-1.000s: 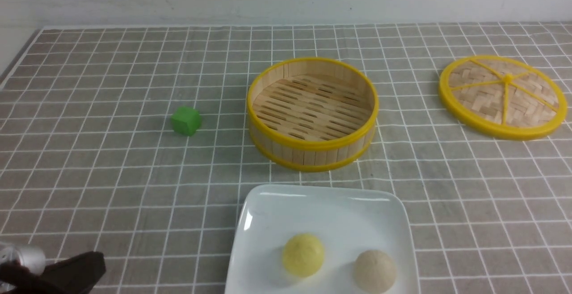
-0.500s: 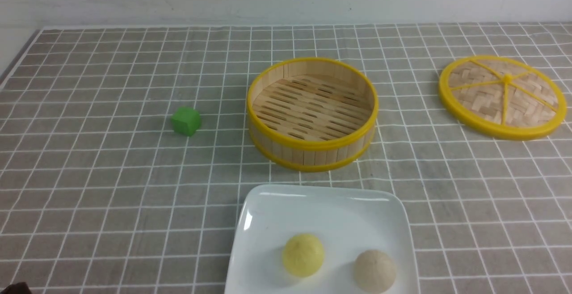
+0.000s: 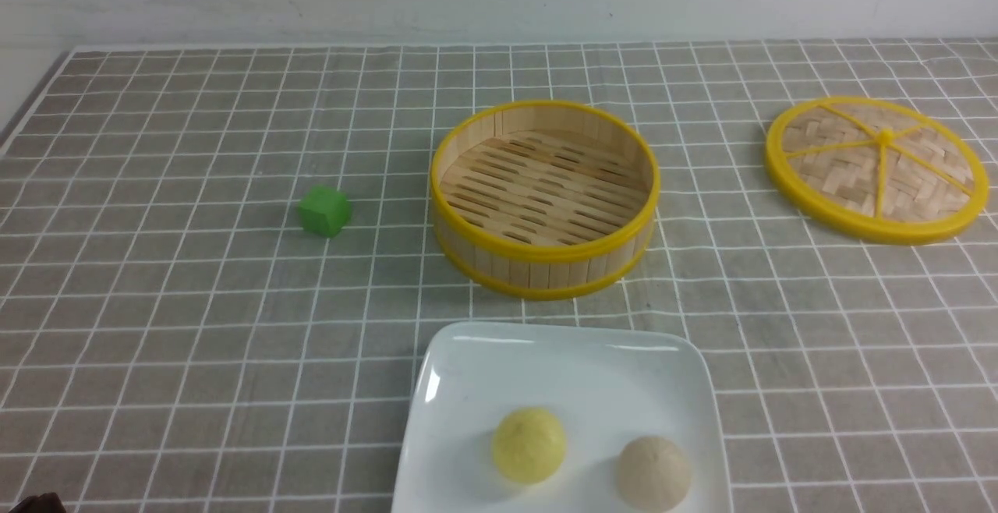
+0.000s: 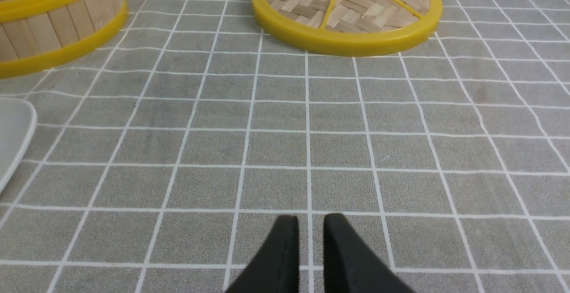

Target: Put the steamed buns into the plate on the grey tablecloth.

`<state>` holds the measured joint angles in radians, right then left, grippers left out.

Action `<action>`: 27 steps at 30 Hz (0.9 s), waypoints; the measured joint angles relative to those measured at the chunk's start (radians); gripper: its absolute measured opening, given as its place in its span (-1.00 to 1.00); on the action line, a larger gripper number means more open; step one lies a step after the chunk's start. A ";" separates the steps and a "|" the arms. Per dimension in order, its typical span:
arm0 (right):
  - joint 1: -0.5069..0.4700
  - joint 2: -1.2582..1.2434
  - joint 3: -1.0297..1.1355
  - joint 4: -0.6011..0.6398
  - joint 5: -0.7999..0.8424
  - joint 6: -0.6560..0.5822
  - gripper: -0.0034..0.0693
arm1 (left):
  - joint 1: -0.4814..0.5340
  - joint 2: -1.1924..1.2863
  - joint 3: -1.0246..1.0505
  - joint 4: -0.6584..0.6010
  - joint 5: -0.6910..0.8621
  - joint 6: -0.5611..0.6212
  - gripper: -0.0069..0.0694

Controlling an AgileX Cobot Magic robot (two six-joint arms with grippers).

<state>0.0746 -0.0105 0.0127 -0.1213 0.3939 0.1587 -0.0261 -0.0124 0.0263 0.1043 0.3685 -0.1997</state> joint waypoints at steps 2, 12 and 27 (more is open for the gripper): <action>0.000 0.000 0.000 0.000 0.000 0.000 -0.59 | 0.000 0.000 0.000 0.000 0.000 0.000 -0.63; 0.000 0.000 0.000 0.000 0.000 0.000 -0.57 | 0.000 0.000 0.000 0.000 0.000 0.000 -0.62; 0.000 0.000 0.000 0.000 0.000 0.000 -0.51 | 0.000 0.000 0.000 0.001 0.000 0.000 -0.58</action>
<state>0.0746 -0.0105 0.0127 -0.1213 0.3939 0.1587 -0.0261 -0.0124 0.0263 0.1054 0.3688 -0.1997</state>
